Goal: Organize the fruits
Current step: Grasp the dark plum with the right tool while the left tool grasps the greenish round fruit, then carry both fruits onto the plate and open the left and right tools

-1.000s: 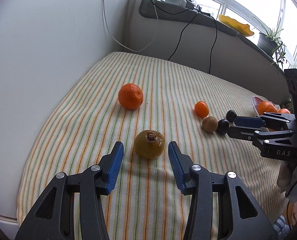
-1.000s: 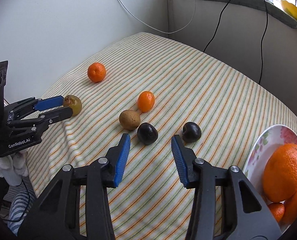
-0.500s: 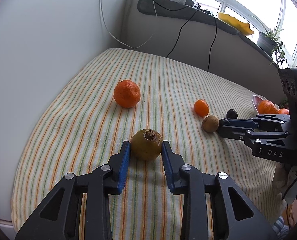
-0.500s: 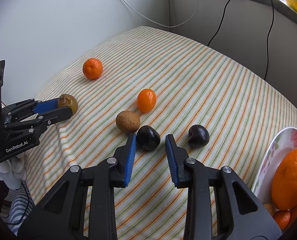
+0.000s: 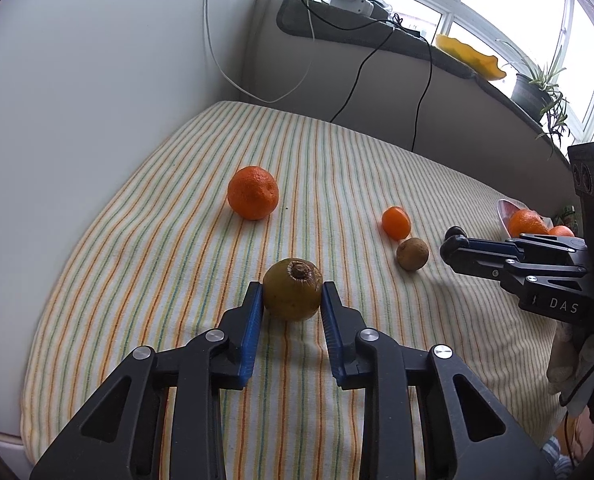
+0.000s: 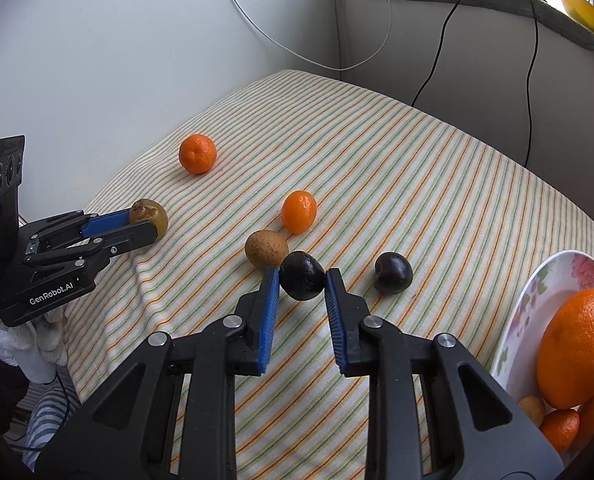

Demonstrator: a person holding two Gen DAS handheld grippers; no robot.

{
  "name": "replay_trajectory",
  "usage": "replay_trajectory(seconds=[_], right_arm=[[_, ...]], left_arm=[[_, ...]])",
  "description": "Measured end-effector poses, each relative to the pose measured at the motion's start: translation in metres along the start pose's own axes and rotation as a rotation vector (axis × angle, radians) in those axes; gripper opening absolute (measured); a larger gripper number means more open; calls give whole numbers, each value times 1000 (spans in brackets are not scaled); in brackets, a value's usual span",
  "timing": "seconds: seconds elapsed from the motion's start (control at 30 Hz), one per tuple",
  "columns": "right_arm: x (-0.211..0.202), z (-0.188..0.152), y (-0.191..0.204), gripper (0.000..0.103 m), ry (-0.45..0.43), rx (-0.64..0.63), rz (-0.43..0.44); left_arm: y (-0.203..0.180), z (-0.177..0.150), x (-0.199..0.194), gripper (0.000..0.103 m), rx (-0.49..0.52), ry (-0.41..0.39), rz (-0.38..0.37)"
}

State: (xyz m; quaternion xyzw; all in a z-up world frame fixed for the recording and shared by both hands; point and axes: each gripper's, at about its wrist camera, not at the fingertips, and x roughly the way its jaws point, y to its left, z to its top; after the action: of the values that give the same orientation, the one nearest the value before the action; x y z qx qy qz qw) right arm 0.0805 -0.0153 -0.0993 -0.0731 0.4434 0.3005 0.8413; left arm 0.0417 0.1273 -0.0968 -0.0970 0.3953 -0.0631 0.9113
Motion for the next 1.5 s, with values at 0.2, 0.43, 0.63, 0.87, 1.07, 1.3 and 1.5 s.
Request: replay_trajectory(seconds=[0.2,0.43,0.63,0.87,1.07,1.3,1.5], right_arm=[[-31,-9,-9,24,-57,19,1],[-71,-20,-30,24,-107,45,-37],[-106,-37,-56,24,-149,93,-88],[-135,-61,-80,24,-168,150,-157],[-148,-82,-99,24,-165,191,-201],[-155,-107,-113,24,-155,228,-226],[-156,-116,-120,24,-147,253,-228]], left_arm=[[-11,6,-8,27,11,-27,-31],[-40,11,-8,27,43,-36,-90],[-72,17,-3,27,79,-37,-148],[-107,26,5,27,125,-37,-209],[-139,32,15,27,152,-27,-262],[-176,31,29,27,202,3,-308],[-198,27,38,27,238,26,-322]])
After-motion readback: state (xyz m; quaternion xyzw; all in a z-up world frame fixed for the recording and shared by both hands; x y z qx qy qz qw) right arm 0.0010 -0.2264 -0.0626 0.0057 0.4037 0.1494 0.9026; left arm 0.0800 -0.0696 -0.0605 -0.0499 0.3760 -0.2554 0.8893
